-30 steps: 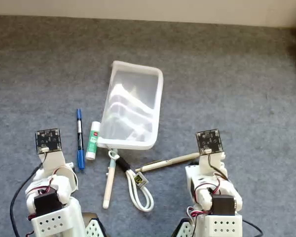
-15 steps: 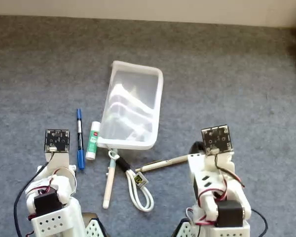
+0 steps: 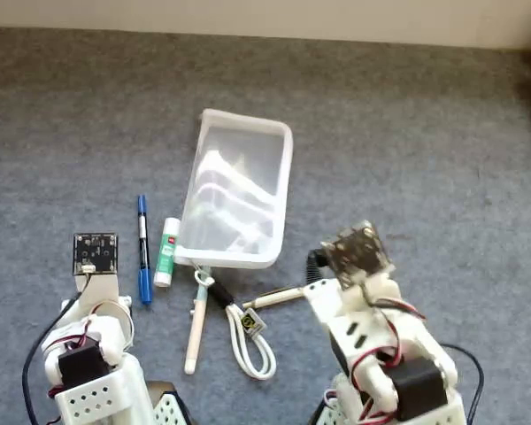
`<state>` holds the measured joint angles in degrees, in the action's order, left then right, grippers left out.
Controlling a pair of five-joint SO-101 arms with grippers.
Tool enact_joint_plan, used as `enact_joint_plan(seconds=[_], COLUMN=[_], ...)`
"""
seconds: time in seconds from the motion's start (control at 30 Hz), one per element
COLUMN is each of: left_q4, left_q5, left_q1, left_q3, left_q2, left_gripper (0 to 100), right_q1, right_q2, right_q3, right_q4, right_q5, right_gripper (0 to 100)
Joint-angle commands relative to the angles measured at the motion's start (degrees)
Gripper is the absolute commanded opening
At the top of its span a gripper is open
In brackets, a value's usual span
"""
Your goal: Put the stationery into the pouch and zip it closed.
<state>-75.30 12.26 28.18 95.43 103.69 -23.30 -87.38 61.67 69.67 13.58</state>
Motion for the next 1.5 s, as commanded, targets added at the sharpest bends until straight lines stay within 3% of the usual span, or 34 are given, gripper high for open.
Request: enact_joint_plan(seconds=[0.0, 0.13, 0.23, 0.33, 0.57, 0.83, 1.47], left_q4=[1.76, 1.58, 1.58, 1.67, 1.76, 1.76, 1.76], left_q5=[0.35, 0.35, 0.35, 0.35, 0.35, 0.35, 0.35], left_q1=[0.84, 0.84, 0.66, 0.66, 0.66, 0.66, 0.66], left_q3=[-2.51, -2.51, -2.51, -2.42, -2.33, -2.33, -2.33], left_q2=[0.57, 0.57, 0.57, 0.57, 0.57, 0.57, 0.57], left_gripper=[5, 5, 5, 5, 5, 5, 5], right_q1=[-5.58, -10.77, -12.79, -15.87, -25.1, -27.38, -30.29], right_q2=[13.32, 23.25, 29.14, 33.89, 42.42, 54.73, 74.07], right_q3=[-9.27, -14.55, -17.36, -19.56, -19.74, -16.92, -17.1], right_q4=[0.4, 0.22, -0.13, -0.22, -10.68, -21.67, -24.75], right_q5=[0.18, -2.11, -7.38, -8.0, -8.35, -11.6, -11.96], right_gripper=[0.6, 3.3, 13.2, 20.7, 20.9, 20.9, 20.9])
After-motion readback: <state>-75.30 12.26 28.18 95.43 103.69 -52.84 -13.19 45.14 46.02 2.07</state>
